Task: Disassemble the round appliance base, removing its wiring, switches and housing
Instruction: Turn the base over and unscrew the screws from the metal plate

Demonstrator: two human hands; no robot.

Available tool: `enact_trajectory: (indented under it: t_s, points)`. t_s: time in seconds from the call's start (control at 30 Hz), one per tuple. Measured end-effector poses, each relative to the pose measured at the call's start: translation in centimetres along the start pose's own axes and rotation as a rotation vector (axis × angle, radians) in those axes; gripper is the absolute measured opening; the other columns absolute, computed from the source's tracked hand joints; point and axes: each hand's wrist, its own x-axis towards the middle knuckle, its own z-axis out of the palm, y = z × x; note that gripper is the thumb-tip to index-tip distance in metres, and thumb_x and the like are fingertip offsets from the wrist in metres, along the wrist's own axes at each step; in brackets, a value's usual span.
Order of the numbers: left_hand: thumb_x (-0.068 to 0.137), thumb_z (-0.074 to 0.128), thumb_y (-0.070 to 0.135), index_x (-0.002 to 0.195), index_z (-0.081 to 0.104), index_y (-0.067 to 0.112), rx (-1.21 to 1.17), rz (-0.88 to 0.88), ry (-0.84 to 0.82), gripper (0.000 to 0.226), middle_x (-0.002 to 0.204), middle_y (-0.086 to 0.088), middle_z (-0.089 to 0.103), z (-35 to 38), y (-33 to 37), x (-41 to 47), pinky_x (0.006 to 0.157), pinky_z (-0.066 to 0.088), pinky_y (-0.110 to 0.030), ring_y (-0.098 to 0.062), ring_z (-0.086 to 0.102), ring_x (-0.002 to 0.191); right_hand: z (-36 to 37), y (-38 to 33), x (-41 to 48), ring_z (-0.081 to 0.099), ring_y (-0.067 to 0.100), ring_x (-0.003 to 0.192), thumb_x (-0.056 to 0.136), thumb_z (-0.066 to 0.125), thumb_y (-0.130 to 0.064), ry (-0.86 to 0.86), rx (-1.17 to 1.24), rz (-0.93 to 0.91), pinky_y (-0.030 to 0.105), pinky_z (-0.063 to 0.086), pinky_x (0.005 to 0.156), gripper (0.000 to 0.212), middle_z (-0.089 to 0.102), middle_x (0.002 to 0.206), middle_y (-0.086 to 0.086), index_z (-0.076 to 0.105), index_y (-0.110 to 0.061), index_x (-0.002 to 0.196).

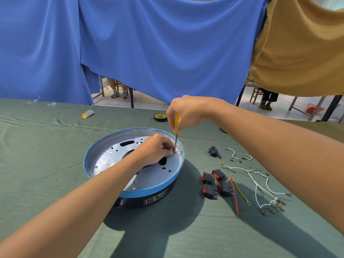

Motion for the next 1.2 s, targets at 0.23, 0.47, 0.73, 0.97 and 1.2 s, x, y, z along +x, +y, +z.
enact_trajectory:
  t_s: [0.23,0.47,0.73,0.97,1.2]
  points:
    - [0.089,0.069,0.017,0.102,0.074,0.018,-0.006,0.000,0.002,0.014,0.103,0.000,0.071,0.1,-0.2,0.0,0.092,0.052,-0.041,-0.016,0.064,0.098,0.7,0.0,0.6,0.049,0.020,0.063,0.094,0.051,-0.047,0.039,-0.085,0.137,0.028,0.033,0.050,0.045,0.054,0.064,-0.001,0.055,-0.015,0.064]
    - [0.088,0.069,0.016,0.096,0.074,0.020,-0.018,0.013,0.001,0.010,0.102,0.001,0.071,0.0,-0.3,0.0,0.092,0.051,-0.041,-0.016,0.064,0.098,-0.1,-0.5,0.4,0.054,0.009,0.072,0.083,0.072,-0.025,-0.026,-0.068,0.006,0.026,0.039,0.053,0.006,0.061,0.076,-0.007,0.068,-0.021,0.081]
    - [0.088,0.069,0.016,0.098,0.075,0.019,-0.020,0.017,0.008,0.012,0.101,0.002,0.071,0.1,-0.4,0.0,0.091,0.051,-0.042,-0.017,0.064,0.097,0.3,-0.2,0.7,0.052,0.016,0.058,0.094,0.052,-0.047,-0.065,-0.067,0.132,0.026,0.036,0.050,0.046,0.057,0.049,-0.006,0.059,-0.012,0.064]
    - [0.089,0.069,0.017,0.099,0.075,0.020,-0.016,0.014,0.002,0.012,0.103,0.002,0.071,0.0,-0.3,0.0,0.092,0.051,-0.041,-0.016,0.064,0.098,-0.2,-0.5,0.2,0.059,0.019,0.078,0.081,0.073,-0.024,-0.008,-0.063,0.061,0.028,0.049,0.060,0.008,0.066,0.073,0.000,0.071,-0.018,0.077]
    - [0.089,0.069,0.016,0.099,0.075,0.020,-0.012,0.019,0.006,0.013,0.103,0.002,0.071,0.1,-0.3,0.0,0.092,0.052,-0.040,-0.015,0.064,0.098,0.2,-0.3,0.2,0.061,0.021,0.077,0.087,0.065,-0.046,-0.064,-0.042,0.098,0.029,0.047,0.061,0.034,0.064,0.073,-0.002,0.068,-0.013,0.080]
